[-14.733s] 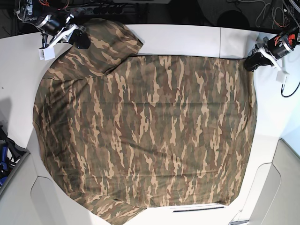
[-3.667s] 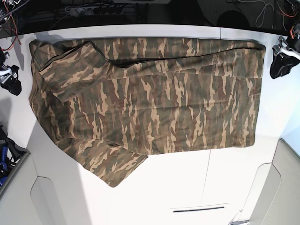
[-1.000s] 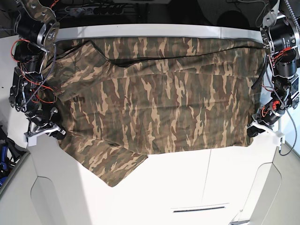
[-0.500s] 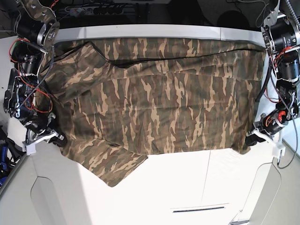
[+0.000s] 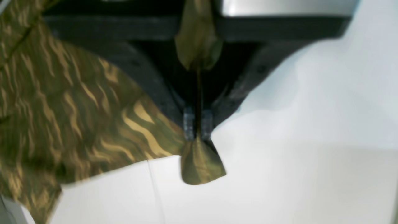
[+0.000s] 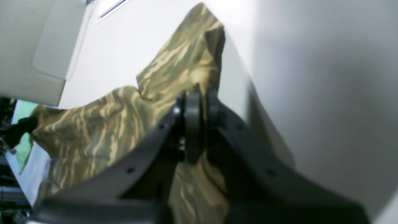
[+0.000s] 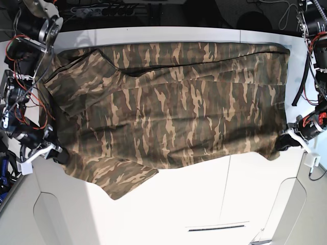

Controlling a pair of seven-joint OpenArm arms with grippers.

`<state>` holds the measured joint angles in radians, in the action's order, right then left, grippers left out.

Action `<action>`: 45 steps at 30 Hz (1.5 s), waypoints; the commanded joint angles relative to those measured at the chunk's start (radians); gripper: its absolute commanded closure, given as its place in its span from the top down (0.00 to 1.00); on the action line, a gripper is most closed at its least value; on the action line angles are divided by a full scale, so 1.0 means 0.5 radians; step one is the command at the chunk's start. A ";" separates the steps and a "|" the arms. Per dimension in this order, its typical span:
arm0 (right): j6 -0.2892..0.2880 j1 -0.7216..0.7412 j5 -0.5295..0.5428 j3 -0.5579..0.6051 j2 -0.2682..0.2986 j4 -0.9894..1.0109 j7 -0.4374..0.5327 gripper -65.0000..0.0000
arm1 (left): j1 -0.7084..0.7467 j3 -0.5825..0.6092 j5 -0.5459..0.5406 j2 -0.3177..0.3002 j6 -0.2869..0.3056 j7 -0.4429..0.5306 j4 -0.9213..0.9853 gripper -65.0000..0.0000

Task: Fold the T-shirt properly
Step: 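Lift the hem with both grippers and fold it toward the collar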

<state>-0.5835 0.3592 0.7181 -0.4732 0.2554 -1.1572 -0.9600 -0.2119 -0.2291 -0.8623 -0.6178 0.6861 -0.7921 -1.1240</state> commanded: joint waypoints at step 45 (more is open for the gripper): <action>0.017 -0.549 0.030 -0.177 0.143 -0.494 0.408 0.55 | 0.592 -0.261 -0.257 -0.121 0.024 -0.190 -0.488 0.00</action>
<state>-0.5705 0.0631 0.7101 -0.5549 0.3107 -1.3891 -0.7856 0.0944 -0.3492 -0.9707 -0.6537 0.6891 -0.9085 -1.3521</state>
